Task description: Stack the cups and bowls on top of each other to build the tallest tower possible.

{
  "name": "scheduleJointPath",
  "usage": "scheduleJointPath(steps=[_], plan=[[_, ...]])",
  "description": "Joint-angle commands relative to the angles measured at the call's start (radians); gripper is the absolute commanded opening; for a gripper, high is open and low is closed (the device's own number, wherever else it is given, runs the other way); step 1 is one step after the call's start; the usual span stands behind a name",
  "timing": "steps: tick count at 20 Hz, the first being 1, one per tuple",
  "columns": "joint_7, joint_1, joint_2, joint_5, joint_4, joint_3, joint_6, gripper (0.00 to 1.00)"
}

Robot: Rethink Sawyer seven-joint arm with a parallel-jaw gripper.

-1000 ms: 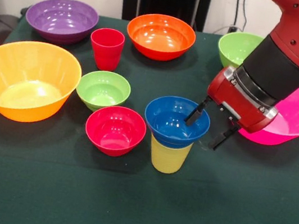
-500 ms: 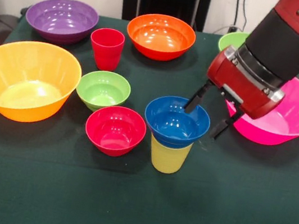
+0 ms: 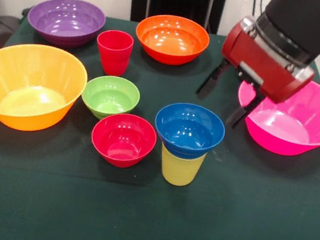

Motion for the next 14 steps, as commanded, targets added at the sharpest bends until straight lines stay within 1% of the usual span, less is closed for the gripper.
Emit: scheduleJointPath(steps=[1,3,8,11,13,14], plan=[[-0.008,-0.02,-0.056,-0.037,-0.019,0.146,0.153,1.0],[-0.028,-0.027,-0.074,-0.043,-0.003,0.155,0.15,1.0],[-0.072,-0.051,-0.096,-0.065,-0.012,0.154,0.183,1.0],[-0.077,-0.055,-0.106,-0.076,0.004,0.154,0.166,1.0],[-0.089,-0.057,-0.119,-0.085,0.033,0.16,0.142,1.0],[-0.099,-0.055,-0.134,-0.091,0.064,0.165,0.124,1.0]])
